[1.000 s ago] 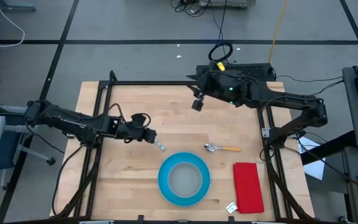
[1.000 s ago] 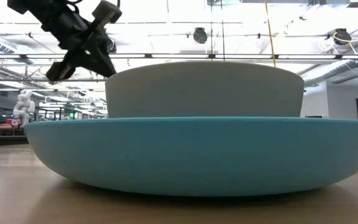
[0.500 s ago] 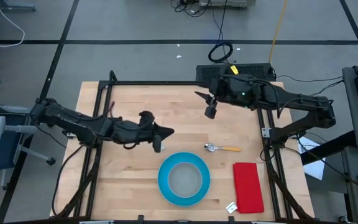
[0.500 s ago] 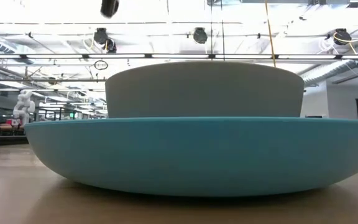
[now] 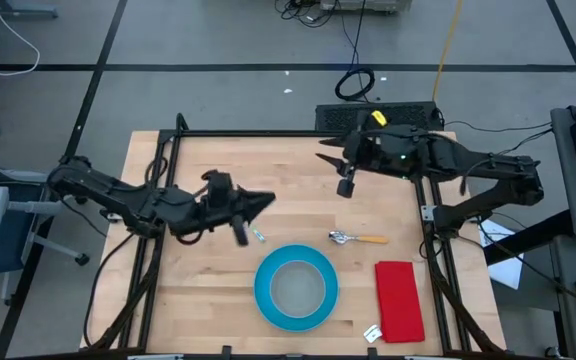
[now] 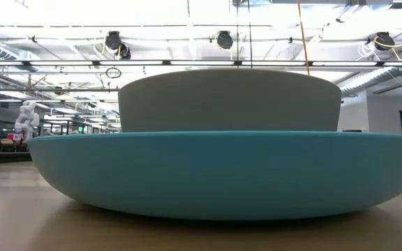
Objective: Pick and place plate/cup/fork/spoon on tray
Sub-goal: Put the blue fork beside the blue plate
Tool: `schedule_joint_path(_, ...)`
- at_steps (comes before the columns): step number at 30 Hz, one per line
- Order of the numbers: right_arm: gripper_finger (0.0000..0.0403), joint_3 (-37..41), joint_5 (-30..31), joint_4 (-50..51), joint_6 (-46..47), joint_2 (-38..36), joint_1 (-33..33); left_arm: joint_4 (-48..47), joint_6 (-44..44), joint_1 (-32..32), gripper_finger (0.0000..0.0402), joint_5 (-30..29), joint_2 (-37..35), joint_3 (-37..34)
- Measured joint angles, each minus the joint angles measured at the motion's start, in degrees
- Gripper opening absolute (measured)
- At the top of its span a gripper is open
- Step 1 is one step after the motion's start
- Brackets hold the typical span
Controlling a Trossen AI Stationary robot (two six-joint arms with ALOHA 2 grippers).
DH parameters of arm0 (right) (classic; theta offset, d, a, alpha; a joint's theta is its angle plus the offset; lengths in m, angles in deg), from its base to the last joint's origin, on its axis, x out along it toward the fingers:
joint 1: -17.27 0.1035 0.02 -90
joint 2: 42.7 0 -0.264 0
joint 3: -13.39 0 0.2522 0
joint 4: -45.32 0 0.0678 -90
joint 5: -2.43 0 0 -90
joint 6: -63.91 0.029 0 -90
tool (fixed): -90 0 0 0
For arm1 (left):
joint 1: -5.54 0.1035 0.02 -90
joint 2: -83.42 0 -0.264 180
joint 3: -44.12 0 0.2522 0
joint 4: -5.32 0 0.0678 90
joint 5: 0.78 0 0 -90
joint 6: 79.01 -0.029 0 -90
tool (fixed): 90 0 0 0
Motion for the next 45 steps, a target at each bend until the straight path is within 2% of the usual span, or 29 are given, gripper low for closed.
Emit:
schedule_joint_path(2,0.012,0.0,0.01,-0.13,-0.12,-1.23,-0.01,-3.82,4.58,-0.19,0.0031,-6.89,0.06,-0.02)
schedule_joint_path(4,0.012,0.0,0.02,-0.33,-0.17,-2.58,-0.07,-6.79,8.27,-0.3,0.0031,-11.25,0.05,-0.02)
schedule_joint_path(7,0.012,0.0,0.02,-0.49,-0.5,-4.67,-0.07,-8.63,12.1,-0.3,0.0031,-13.91,0.06,-0.02)
schedule_joint_path(12,0.012,0.0,0.02,-0.96,-0.63,-6.78,-0.07,-12.06,13.29,-0.3,0.0031,-17.2,0.08,1.6)
schedule_joint_path(15,0.012,0.0,0.02,-1.38,-0.63,-7.4,-0.07,-20.04,15.51,-0.27,0.0031,-19.41,0.74,7.26)
schedule_joint_path(19,0.012,0.0,0.02,-1.69,-1.03,-7.41,-0.07,-34.55,18.89,0.27,0.0031,-20.76,5.06,18.77)
schedule_joint_path(25,0.012,0.0,0.02,-1.64,-2.97,-7.05,-0.07,-60.19,26.46,4.07,0.0031,-17.07,15.66,42.33)
schedule_joint_path(28,0.012,0.0,0.02,-1.64,-2.99,-7.1,-0.07,-77.11,35.2,6.97,0.0031,-14.71,21.25,53.65)
schedule_joint_path(31,0.012,0.0,0.02,-1.63,-2.99,-7.1,-0.07,-92.61,45.91,10.14,0.0031,-11.45,25.85,61.35)
schedule_joint_path(32,0.012,0.0,0.02,-1.59,-2.99,-7.1,-0.07,-93.21,48.14,11.32,0.0031,-9.75,27.0,61.85)
schedule_joint_path(34,0.012,0.0,0.02,-1.62,-2.99,-7.1,-0.07,-92.06,46.81,13.01,0.0031,-6.65,28.05,61.01)
schedule_joint_path(38,0.012,0.0,0.02,-0.56,-2.95,-7.07,-0.09,-92.62,49.27,15.97,0.0031,-4.02,31.23,59.67)
schedule_joint_path(42,0.012,0.0,0.02,0.65,-2.87,-7.1,-0.09,-92.49,53.42,19.04,0.0031,1.26,32.69,55.51)
schedule_joint_path(45,0.012,0.0,0.02,1.7,-2.82,-7.1,-0.09,-92.95,58.58,19.93,0.0031,5.27,32.38,49.9)
